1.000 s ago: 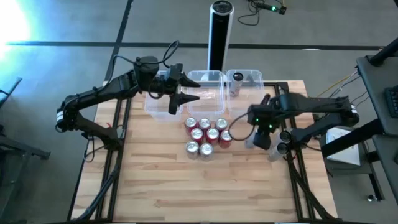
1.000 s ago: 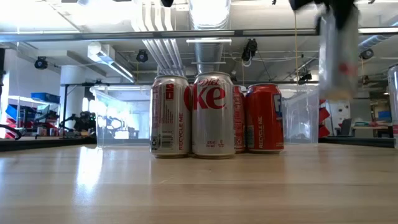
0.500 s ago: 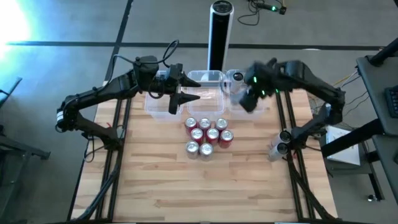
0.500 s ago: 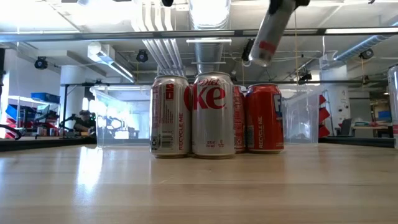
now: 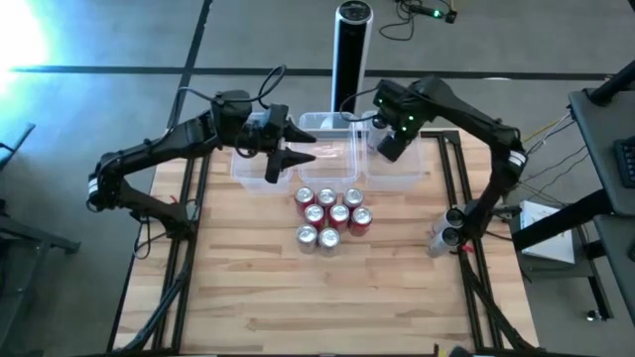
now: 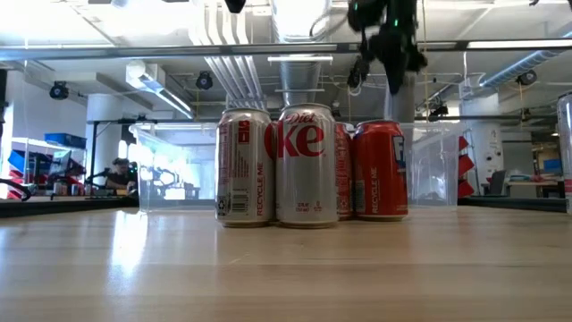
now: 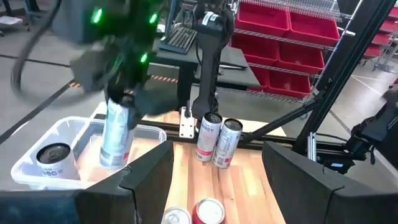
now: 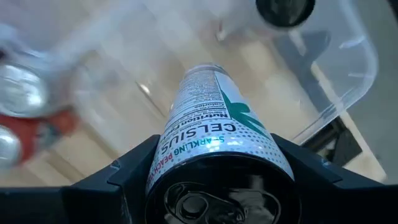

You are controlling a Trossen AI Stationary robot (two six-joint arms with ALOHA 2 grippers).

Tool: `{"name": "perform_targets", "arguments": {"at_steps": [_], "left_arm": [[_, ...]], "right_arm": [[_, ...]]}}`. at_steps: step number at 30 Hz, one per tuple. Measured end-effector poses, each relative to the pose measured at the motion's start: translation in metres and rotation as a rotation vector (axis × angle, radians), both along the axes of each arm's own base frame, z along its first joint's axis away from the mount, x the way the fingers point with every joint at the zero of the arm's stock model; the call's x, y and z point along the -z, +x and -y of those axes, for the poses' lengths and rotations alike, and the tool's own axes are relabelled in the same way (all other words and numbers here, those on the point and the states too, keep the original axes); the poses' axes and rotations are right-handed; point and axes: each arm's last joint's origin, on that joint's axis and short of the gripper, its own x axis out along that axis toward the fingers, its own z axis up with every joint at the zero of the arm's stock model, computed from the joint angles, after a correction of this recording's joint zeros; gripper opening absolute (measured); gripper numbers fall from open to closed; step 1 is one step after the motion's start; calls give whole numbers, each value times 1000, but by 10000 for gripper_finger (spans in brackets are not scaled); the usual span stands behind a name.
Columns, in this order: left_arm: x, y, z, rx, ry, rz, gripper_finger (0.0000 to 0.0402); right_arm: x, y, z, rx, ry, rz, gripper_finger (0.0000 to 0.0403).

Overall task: Sort soda cans
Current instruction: Put the top left white-pink soda can into the right transparent bin

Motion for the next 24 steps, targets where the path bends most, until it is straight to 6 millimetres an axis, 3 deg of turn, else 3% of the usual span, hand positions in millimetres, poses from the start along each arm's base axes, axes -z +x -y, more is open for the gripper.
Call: {"name": "perform_targets", "arguments": {"at_steps": [6,11,24], "left_arm": [[-5,-6,2,-9,8,18,231],[-5,-6,2,-14,17,18,231],[-5,-7,1,-37,7,4,231]], "right_arm": [[35,-5,31,57,28,-41,253],[53,-7,53,47,1,-22,250],[86,-4,76,-68,24,-134,255]]}}
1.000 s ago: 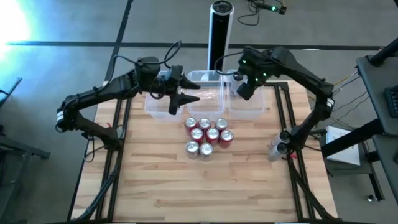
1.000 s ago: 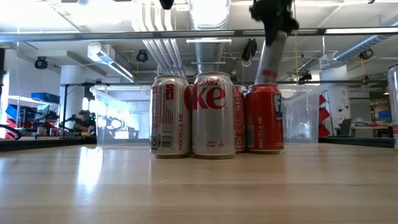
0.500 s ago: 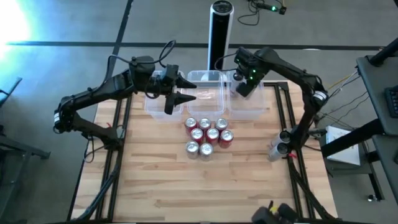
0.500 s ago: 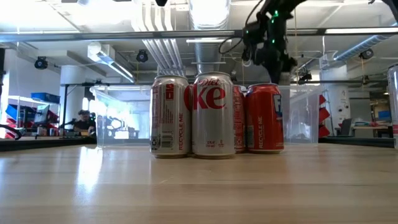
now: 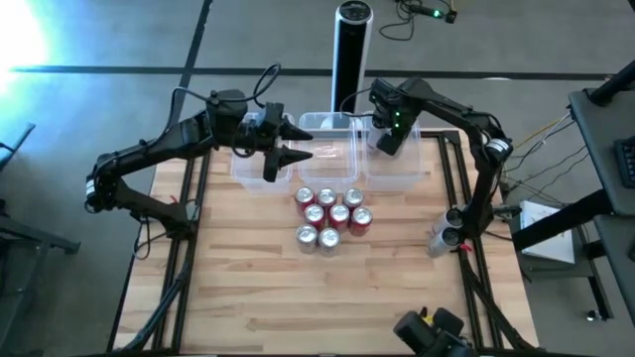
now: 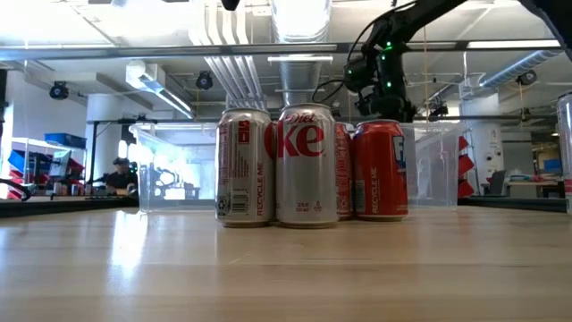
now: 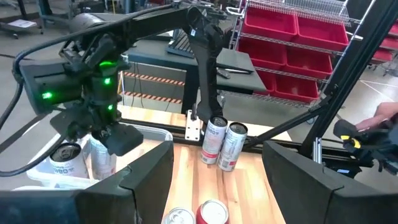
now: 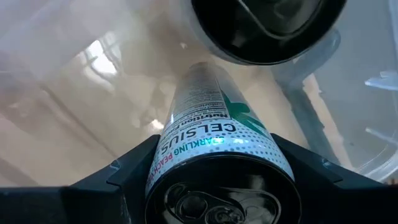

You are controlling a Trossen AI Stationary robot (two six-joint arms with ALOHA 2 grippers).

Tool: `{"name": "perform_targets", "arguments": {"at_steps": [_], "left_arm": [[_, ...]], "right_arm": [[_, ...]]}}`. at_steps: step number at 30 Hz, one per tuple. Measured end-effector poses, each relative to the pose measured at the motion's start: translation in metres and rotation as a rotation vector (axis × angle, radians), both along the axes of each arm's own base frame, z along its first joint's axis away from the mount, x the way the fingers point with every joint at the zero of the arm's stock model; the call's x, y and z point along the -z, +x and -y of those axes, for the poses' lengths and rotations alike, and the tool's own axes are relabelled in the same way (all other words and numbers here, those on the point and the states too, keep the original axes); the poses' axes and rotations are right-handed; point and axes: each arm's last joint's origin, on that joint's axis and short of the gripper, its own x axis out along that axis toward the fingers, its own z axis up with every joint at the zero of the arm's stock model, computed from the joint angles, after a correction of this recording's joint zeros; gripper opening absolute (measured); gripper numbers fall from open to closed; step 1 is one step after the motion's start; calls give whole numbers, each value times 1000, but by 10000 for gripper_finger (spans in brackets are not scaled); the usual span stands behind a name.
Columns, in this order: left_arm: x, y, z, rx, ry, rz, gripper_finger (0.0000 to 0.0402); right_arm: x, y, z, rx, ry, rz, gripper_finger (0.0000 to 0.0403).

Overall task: Sort soda cans
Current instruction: Put the top left white-pink soda can into the right transparent bin

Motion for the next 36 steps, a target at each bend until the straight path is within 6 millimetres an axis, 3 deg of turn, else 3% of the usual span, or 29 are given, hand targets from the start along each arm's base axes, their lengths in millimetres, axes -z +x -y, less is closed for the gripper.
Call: {"name": "perform_targets", "arguments": {"at_steps": [11,36], "left_arm": [[0,-1,0,0,-2,-6,231],[-4,-7,3,3,1,7,231]], "right_arm": [[1,-9,16,-7,-29,40,257],[19,-14,23,80,-28,92,260]]}}
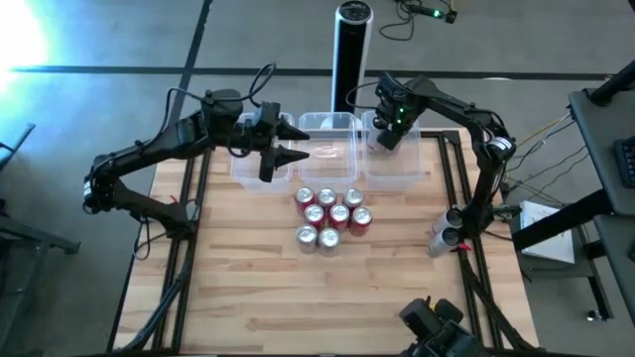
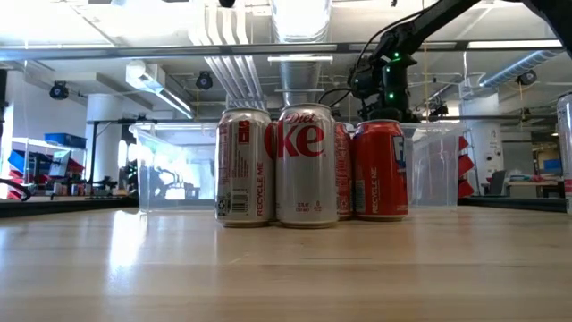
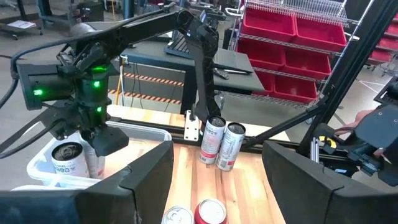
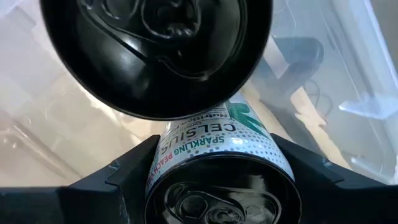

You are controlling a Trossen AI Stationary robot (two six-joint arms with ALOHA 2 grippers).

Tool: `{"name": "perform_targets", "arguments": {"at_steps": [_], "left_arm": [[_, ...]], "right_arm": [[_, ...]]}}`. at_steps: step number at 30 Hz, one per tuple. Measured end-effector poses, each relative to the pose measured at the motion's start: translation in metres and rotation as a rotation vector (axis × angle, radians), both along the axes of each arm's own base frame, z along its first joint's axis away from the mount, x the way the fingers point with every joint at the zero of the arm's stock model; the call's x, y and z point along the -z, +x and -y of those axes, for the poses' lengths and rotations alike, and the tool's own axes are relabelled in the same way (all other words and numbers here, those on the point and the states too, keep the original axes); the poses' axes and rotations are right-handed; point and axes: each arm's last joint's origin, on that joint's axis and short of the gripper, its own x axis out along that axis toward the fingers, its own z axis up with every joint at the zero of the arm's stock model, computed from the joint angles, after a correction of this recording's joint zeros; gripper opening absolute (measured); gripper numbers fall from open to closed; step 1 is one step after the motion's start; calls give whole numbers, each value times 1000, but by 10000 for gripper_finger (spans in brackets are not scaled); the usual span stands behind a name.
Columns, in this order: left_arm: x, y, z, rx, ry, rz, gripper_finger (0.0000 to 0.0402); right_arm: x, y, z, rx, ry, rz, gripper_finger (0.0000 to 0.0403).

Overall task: Sort soda cans
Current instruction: Put the top left white-pink soda can into the right transparent bin, then put the top white-pink soda can into the right transparent bin

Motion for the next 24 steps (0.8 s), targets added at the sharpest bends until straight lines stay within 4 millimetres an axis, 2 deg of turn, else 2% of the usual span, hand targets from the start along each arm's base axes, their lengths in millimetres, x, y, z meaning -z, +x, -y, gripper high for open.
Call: {"name": "perform_targets", "arguments": {"at_steps": [4,13,18,24], "left_arm": [[-2,-3,1,0,3,8,231],[-5,-7,2,0,6,19,231],[-7,-9,3,1,10,28,231],[-7,-8,3,1,11,31,231]], "right_arm": [[0,2,2,7,-19,19,279],[-5,0,1,37,-52,9,351],[-30,-4,-6,49,-71,29,360],[-76,-12,-25,80,-147,140,361]]}}
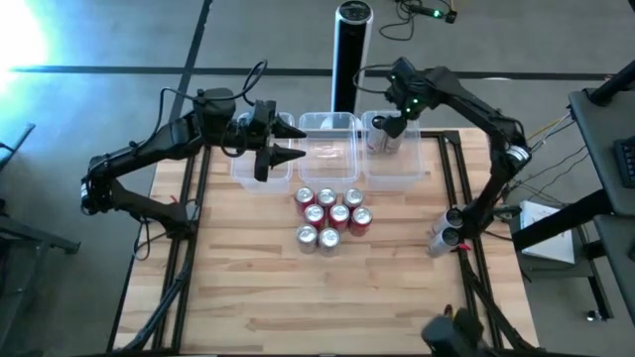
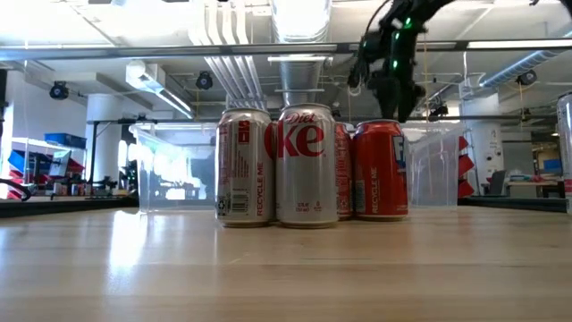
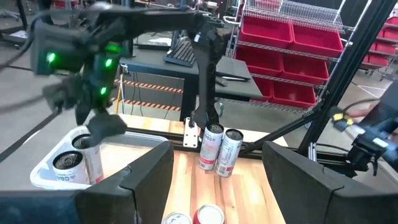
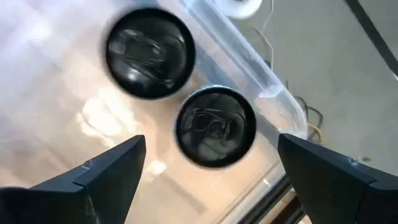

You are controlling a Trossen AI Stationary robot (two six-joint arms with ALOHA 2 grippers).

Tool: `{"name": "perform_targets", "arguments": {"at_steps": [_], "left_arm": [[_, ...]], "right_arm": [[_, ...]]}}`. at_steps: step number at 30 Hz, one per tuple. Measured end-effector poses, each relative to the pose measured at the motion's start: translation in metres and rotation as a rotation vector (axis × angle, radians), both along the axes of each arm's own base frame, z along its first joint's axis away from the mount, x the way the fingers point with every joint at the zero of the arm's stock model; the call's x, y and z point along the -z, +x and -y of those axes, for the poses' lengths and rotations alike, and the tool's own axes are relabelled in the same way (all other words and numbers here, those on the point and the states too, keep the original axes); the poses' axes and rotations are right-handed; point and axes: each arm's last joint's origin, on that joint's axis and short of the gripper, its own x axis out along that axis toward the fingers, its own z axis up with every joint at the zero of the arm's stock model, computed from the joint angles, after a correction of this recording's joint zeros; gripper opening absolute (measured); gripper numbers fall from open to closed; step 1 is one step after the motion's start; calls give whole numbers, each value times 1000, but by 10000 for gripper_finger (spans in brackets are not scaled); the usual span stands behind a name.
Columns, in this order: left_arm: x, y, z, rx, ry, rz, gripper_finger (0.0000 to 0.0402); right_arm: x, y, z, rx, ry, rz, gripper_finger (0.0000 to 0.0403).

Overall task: Sort soda cans
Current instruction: Put the top white-pink soda can into the right transparent bin

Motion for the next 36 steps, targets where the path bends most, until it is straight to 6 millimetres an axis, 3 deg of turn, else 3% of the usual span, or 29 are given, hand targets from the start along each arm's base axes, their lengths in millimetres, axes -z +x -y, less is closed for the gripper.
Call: {"name": "perform_targets", "arguments": {"at_steps": [6,16,20,26,36], "left_arm": [[-2,1,3,14,6,19,231],[-7,3,6,31,49,68,231],[-5,5,7,88,73,68,231],[-3,8,8,142,109,72,231],[-2,12,6,143,113,76,231]], "right_arm": [[-36,-8,-49,3,22,88,361],[-58,-29,-148,113,154,79,361],[-53,-47,-179,222,210,128,361],[-26,-65,-216,278,335,91,361],[9,-77,-234,349,388,-20,361]]}}
